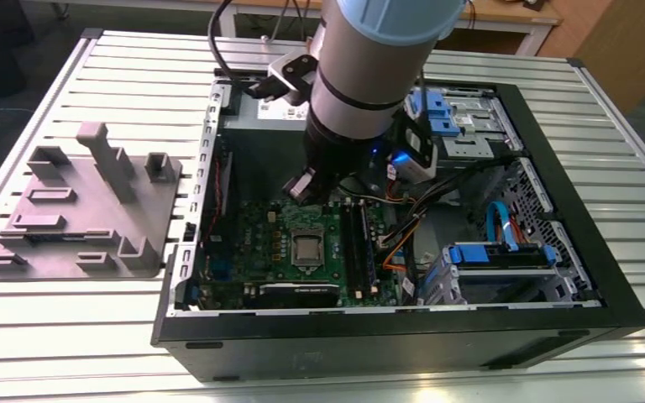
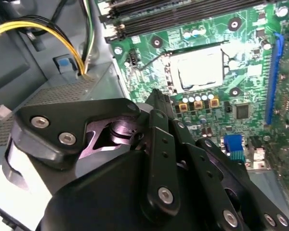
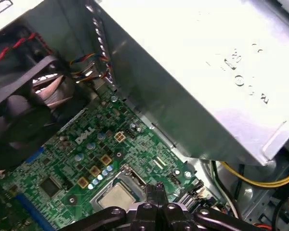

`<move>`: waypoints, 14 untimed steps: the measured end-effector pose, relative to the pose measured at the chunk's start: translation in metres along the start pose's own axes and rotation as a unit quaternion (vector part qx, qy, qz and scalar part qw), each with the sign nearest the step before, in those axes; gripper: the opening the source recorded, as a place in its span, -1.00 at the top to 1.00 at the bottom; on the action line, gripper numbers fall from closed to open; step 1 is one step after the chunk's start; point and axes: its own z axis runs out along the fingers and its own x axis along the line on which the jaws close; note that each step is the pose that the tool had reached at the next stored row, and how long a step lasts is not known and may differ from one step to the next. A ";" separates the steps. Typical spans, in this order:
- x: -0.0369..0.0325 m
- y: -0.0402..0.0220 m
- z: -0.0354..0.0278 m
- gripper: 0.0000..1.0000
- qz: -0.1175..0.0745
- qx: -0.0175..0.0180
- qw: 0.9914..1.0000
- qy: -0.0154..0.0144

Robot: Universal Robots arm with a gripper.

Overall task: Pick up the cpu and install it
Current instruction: 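Install the first cpu locking lever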

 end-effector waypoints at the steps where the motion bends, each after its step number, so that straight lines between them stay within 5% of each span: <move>1: -0.0021 -0.0008 0.0000 0.80 0.000 0.000 1.000 0.000; 6: -0.0157 -0.0048 0.0002 0.80 0.000 0.000 1.000 0.000; 14: -0.0334 0.0049 0.0052 0.80 0.000 0.000 1.000 0.000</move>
